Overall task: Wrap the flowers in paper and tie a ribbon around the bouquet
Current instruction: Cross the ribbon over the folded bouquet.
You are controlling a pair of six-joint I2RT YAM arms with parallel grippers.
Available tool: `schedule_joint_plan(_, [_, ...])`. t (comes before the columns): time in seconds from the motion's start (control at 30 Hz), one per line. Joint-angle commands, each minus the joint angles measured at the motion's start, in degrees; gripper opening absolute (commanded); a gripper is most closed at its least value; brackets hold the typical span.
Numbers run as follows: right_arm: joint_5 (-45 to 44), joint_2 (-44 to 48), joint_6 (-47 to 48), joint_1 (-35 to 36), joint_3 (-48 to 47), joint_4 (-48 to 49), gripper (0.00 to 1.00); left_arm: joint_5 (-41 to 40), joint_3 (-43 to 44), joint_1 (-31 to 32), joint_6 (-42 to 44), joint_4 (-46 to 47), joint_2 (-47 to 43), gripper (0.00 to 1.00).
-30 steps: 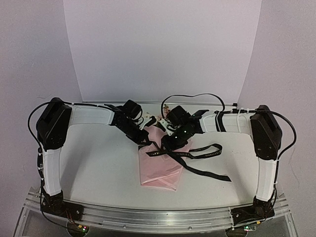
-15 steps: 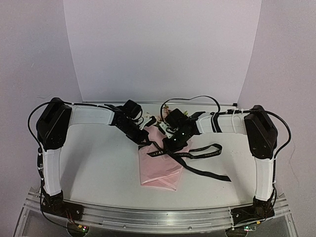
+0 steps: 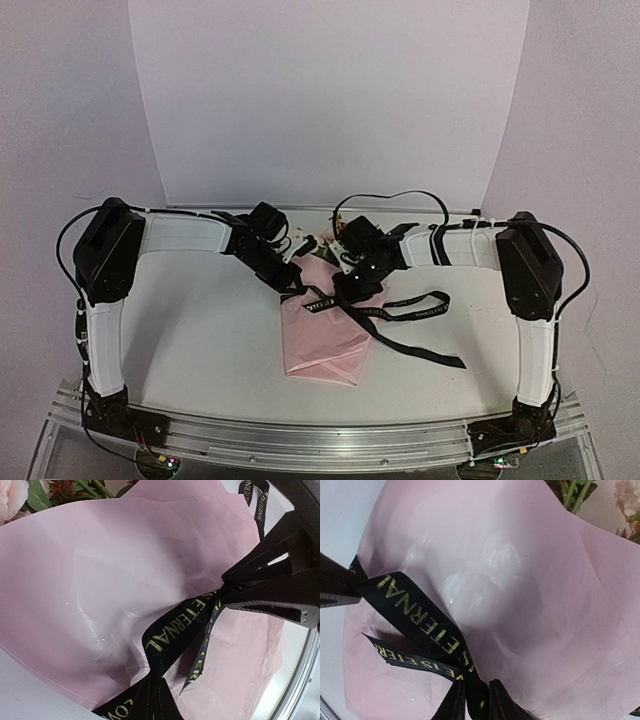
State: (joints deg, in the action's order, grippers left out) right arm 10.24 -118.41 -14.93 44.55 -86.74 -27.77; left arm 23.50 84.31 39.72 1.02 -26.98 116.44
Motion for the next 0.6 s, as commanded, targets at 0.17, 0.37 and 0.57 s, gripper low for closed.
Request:
schedule_joint_plan(0.17, [2.98,2.48,-5.73,-2.96,0.35,4.33,0.18,0.93,1.56,-0.3,0.03,1.07,-0.89,0.0])
schedule_joint_plan(0.37, [3.69,2.88,-7.13,-3.64,1.51,5.7,0.18,0.87,1.47,-0.35,-0.02,1.16,-0.87,0.0])
schedule_joint_plan(0.57, [-1.11,5.39,-7.65,-3.68,3.37,6.23,0.12,0.96,1.71,-0.31,-0.14,1.08,-0.73,0.0])
